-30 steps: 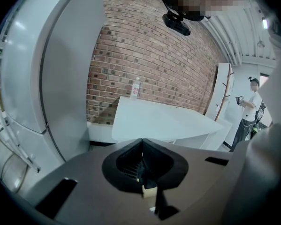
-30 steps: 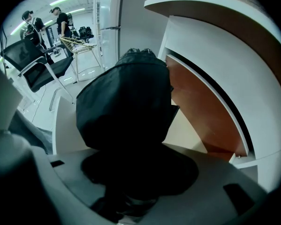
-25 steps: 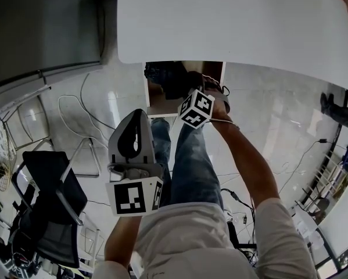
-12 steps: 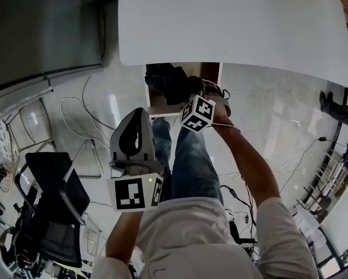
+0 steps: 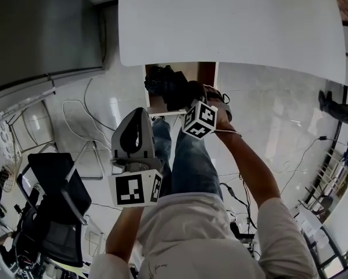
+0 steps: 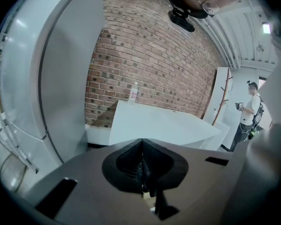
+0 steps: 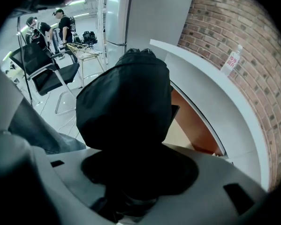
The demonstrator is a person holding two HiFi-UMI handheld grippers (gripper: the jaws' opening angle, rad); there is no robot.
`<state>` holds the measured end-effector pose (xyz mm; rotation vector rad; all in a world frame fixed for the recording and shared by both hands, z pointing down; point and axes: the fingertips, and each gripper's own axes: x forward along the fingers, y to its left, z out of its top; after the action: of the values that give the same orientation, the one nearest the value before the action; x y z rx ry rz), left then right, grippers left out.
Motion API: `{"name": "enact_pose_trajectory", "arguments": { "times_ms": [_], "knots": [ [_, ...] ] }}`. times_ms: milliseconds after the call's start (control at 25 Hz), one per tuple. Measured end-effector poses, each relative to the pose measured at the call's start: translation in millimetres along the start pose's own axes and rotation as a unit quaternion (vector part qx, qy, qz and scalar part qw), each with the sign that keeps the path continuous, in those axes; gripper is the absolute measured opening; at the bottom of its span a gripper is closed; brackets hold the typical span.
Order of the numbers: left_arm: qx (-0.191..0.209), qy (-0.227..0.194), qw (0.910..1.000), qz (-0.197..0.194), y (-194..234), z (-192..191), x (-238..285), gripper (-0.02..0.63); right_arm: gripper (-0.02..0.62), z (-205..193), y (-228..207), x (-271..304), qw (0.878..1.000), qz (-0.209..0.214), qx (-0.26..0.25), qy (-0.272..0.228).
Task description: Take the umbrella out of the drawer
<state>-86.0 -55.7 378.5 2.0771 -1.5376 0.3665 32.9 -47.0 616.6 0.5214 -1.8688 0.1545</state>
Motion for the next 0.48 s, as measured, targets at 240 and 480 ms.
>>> {"name": "enact_pose_trajectory", "arguments": {
  "times_ms": [240,480],
  "knots": [
    [0.004,0.0,1.0,-0.007,-6,3,-4,0.017,0.238,3,2,-17,1.0,0.002,0.009,-0.012],
    [0.005,-0.007,1.0,-0.004,-5,14,-19,0.017,0.239,8,0,-47,0.999,-0.009,0.026,-0.029]
  ]
}}
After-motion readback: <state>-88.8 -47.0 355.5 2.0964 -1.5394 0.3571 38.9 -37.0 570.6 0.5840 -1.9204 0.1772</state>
